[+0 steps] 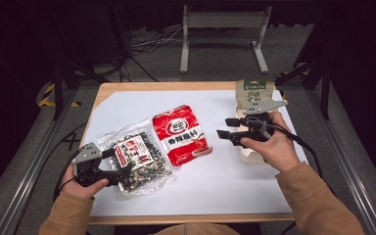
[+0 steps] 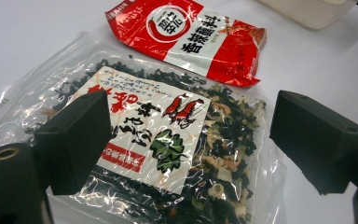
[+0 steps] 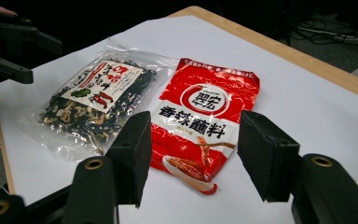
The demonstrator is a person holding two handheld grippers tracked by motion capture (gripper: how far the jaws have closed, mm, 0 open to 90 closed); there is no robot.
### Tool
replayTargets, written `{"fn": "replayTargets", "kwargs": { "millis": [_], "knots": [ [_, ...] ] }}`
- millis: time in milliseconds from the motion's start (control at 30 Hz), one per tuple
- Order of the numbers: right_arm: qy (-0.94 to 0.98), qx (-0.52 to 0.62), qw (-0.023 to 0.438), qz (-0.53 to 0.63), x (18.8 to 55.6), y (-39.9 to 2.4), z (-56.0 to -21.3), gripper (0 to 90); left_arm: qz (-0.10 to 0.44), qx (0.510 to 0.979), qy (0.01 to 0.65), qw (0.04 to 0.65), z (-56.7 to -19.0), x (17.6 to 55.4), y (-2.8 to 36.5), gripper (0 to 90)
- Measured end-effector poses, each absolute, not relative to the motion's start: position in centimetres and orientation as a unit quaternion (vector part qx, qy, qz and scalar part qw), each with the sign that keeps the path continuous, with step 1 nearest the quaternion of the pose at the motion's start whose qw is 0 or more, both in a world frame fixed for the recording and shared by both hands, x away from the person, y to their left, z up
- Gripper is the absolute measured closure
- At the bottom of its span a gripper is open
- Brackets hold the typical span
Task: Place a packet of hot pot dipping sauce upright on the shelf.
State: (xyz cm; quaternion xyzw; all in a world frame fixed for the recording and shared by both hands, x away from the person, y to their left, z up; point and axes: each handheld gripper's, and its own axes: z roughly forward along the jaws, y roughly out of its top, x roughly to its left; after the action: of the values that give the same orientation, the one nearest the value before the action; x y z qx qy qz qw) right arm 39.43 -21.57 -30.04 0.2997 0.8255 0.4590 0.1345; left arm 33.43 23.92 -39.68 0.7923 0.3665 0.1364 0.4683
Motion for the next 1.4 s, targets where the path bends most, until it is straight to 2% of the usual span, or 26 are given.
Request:
{"fn": "replayTargets", "kwargs": {
  "millis": [733, 1033, 1400],
  "knots": [
    [0.835, 0.338, 0.119, 0.418, 43.2, -17.1, -36.6, 41.7, 0.146, 0.787, 0.381, 0.463, -39.8, 32.4, 24.9, 12.8],
    [0.837, 0.352, 0.114, 0.404, 44.4, -16.0, -39.1, 37.7, 0.146, 0.788, 0.379, 0.462, -39.9, 32.5, 24.8, 12.6],
    [0.838, 0.388, 0.105, 0.37, 46.0, -15.6, -41.5, 38.0, 0.147, 0.792, 0.373, 0.46, -39.9, 32.5, 24.7, 12.7]
  ]
}}
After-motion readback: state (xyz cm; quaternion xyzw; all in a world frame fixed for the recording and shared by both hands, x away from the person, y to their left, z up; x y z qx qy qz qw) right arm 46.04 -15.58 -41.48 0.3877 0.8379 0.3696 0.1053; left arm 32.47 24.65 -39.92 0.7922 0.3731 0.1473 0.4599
